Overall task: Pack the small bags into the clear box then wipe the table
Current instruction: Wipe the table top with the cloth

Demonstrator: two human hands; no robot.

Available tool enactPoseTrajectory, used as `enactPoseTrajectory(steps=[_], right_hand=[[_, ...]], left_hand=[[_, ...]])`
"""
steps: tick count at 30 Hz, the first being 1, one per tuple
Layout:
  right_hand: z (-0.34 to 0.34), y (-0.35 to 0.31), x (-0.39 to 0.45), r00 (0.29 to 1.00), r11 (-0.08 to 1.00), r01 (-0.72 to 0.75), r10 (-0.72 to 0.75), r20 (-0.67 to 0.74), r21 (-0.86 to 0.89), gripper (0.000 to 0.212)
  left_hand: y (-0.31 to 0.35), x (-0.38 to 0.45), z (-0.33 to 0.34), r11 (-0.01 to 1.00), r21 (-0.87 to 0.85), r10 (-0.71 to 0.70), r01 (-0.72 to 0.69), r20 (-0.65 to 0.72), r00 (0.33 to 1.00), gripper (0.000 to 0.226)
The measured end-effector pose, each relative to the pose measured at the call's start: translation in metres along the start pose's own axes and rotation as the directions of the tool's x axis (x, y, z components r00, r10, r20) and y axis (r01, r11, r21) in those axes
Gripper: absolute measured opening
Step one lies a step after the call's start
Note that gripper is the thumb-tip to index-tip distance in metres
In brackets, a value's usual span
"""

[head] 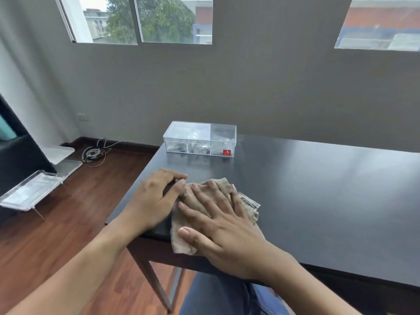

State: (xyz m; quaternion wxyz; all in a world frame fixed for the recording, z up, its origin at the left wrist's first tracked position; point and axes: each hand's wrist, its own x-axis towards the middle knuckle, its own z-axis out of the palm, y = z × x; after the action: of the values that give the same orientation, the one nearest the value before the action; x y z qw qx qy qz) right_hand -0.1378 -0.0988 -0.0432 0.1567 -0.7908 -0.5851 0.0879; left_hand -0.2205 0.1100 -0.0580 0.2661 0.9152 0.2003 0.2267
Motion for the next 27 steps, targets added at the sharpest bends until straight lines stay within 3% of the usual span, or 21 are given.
enactPoseTrajectory(steps=[3,5,9,14,20,27], right_hand=[[-0.012,0.013,-0.006,0.964,0.966,-0.159,0.197,-0.18,0.202,0.066],[-0.019,0.031,-0.005,0.917,0.952,-0.277,0.303,-0.26,0.131,0.07],[-0.03,0.055,0.005,0.919,0.926,-0.378,0.378,-0.114,0.021,0.082],[-0.032,0.064,0.01,0.941,0.944,-0.312,0.323,-0.099,0.106,0.058],[-0.039,0.072,-0.006,0.924,0.918,-0.244,0.318,-0.212,0.314,0.03],[-0.077,0.083,-0.054,0.905,0.674,-0.071,0.352,-0.236,0.735,0.022]], left_hand=[[0.01,-0.001,0.005,0.986,0.164,-0.028,0.012,0.099,0.995,0.062],[0.015,-0.001,0.008,0.975,0.22,-0.048,0.022,0.115,0.992,0.07],[0.02,0.002,0.007,0.971,0.235,-0.07,0.033,0.151,0.986,0.066],[0.039,-0.005,0.004,0.995,0.098,0.018,-0.032,0.146,0.989,0.023],[0.064,-0.01,-0.001,0.982,-0.18,0.066,-0.058,0.034,0.997,0.017],[0.117,0.008,0.001,0.895,-0.418,0.187,-0.152,0.044,0.981,0.013]])
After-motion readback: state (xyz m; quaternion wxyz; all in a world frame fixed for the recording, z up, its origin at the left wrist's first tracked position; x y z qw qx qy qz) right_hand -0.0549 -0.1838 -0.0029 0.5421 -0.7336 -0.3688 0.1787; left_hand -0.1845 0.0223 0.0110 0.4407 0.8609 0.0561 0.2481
